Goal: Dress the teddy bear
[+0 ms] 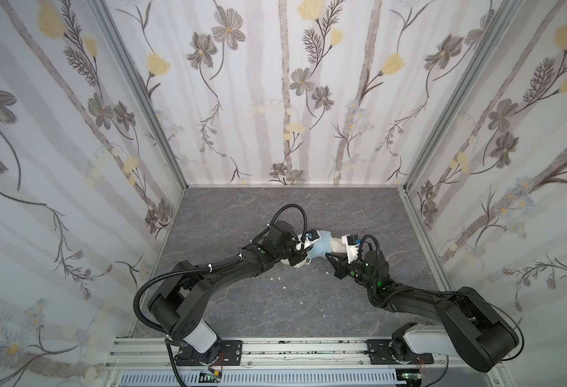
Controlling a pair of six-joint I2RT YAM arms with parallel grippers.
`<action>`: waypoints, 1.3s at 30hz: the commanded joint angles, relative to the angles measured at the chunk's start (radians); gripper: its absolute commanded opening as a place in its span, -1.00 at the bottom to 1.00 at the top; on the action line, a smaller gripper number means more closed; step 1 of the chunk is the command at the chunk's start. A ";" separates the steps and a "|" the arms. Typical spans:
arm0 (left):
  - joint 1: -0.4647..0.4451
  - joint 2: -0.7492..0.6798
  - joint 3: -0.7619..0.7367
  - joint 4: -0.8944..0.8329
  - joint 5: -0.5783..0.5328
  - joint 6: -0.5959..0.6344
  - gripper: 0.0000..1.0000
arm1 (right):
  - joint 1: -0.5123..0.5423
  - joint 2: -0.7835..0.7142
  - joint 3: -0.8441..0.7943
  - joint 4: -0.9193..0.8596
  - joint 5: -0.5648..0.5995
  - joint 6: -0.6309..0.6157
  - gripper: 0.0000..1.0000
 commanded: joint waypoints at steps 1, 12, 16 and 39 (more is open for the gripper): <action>0.001 0.022 0.019 -0.011 0.010 0.007 -0.88 | -0.001 0.006 0.013 0.016 -0.007 -0.011 -1.00; -0.030 0.116 0.099 -0.003 0.054 0.027 -0.77 | 0.003 0.046 0.039 -0.004 0.018 -0.025 -1.00; -0.030 0.130 0.107 -0.003 0.053 0.043 -0.77 | 0.003 0.033 0.067 -0.091 0.120 -0.076 -1.00; -0.027 0.170 0.139 -0.003 0.030 0.092 -0.74 | -0.065 0.053 0.192 -0.216 -0.151 -0.293 -0.21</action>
